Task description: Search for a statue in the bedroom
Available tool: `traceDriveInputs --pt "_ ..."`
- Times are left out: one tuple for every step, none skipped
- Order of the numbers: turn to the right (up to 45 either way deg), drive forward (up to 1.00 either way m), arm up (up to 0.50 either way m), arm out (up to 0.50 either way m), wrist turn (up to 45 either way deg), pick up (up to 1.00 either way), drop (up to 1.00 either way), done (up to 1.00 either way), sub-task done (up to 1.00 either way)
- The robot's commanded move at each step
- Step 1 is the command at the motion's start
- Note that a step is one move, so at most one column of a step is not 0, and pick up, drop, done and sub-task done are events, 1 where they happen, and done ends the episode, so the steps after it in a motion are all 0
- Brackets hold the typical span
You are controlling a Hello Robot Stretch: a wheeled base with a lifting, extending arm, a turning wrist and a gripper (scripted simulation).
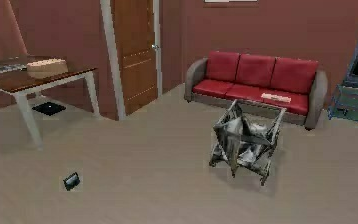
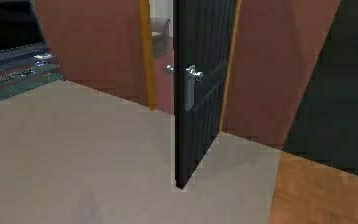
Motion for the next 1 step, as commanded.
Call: traceDriveInputs --pt "45.0 0.00 0.00 0.00 0.0 0.00 0.00 0.00 0.00"
